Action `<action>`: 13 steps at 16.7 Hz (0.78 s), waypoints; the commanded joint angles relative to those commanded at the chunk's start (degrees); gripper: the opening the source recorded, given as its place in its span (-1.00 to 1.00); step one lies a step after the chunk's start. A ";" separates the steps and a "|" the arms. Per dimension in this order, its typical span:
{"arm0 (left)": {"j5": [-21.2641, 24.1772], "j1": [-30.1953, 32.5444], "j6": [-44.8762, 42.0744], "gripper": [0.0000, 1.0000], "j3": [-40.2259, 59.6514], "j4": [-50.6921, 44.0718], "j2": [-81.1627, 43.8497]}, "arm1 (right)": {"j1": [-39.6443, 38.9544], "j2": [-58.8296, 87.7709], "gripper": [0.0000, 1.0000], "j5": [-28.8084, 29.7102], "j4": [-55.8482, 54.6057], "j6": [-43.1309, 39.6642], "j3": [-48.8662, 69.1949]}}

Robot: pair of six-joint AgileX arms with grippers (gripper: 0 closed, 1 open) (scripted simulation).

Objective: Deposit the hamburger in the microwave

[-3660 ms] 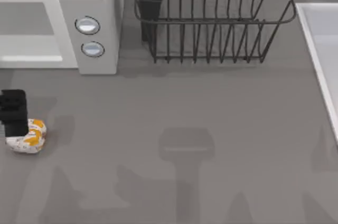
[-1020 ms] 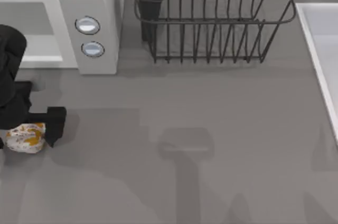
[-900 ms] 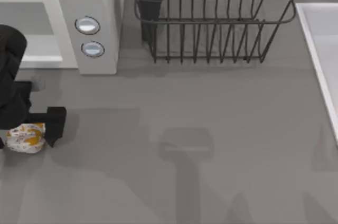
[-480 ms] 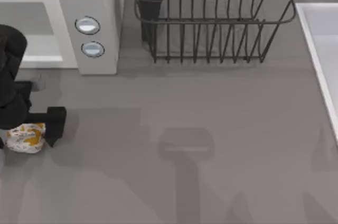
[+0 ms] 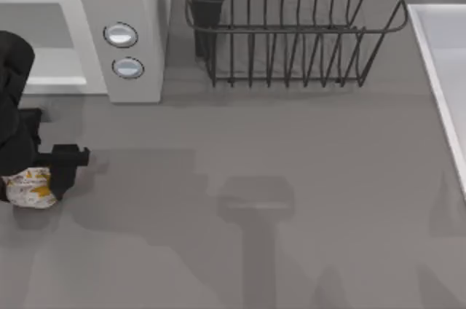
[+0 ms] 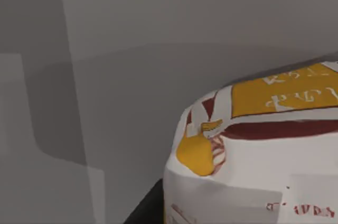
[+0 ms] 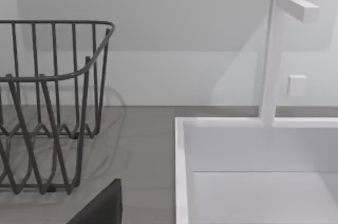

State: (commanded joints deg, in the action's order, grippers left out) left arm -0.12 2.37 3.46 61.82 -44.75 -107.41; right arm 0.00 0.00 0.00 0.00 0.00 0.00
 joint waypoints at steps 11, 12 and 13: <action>-1.40 -3.19 0.28 -1.00 8.44 -21.71 6.43 | 0.00 0.00 1.00 0.00 0.00 0.00 0.00; -0.71 -1.68 0.21 -1.00 9.98 -21.61 6.70 | 0.00 0.00 1.00 0.00 0.00 0.00 0.00; -0.21 -0.49 0.18 -1.00 11.56 -21.54 7.00 | 0.00 0.00 1.00 0.00 0.00 0.00 0.00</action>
State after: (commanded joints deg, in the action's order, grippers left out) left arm -0.33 1.88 3.64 73.38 -66.29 -100.41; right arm 0.00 0.00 0.00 0.00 0.00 0.00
